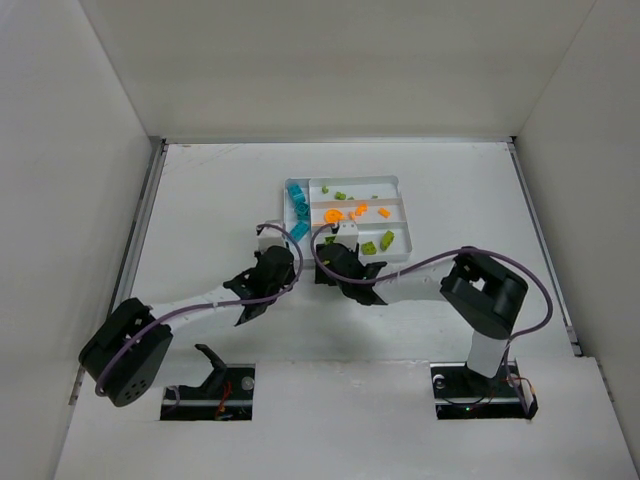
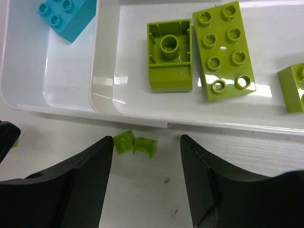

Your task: Sort the legos into containers by color

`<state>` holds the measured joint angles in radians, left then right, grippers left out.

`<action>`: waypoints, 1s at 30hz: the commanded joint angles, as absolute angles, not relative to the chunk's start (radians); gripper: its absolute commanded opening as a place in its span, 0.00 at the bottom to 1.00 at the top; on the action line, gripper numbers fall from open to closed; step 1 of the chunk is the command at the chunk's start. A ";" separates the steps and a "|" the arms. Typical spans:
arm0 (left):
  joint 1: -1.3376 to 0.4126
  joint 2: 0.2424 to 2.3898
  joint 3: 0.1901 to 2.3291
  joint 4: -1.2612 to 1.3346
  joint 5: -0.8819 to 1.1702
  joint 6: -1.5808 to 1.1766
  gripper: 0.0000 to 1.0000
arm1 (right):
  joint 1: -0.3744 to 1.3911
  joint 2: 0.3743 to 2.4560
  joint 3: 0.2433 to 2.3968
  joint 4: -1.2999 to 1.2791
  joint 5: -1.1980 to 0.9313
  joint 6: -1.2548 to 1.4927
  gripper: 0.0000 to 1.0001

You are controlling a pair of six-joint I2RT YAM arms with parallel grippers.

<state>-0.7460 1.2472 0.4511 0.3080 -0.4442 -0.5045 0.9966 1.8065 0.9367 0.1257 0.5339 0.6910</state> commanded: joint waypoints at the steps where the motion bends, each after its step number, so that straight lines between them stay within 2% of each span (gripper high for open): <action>1: -0.723 1.210 0.430 0.319 -0.411 -0.522 0.15 | 1.013 1.845 1.008 0.080 0.569 0.664 0.64; 13: -0.660 1.169 0.420 0.337 -0.353 -0.522 0.15 | 1.058 1.873 1.037 0.054 0.600 0.647 0.67; 17: -0.647 1.155 0.408 0.354 -0.350 -0.523 0.15 | 1.058 1.882 1.052 0.035 0.601 0.649 0.65; 22: -0.630 1.109 0.407 0.347 -0.345 -0.514 0.15 | 1.058 1.922 1.106 -0.018 0.614 0.649 0.53; 30: -0.610 1.098 0.390 0.351 -0.322 -0.520 0.15 | 1.064 1.947 1.138 -0.051 0.637 0.643 0.50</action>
<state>-0.6186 1.1267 0.4053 0.3210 -0.3340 -0.5144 1.0489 1.9308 1.1076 -0.0036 0.6193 0.6495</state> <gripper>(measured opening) 0.173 0.500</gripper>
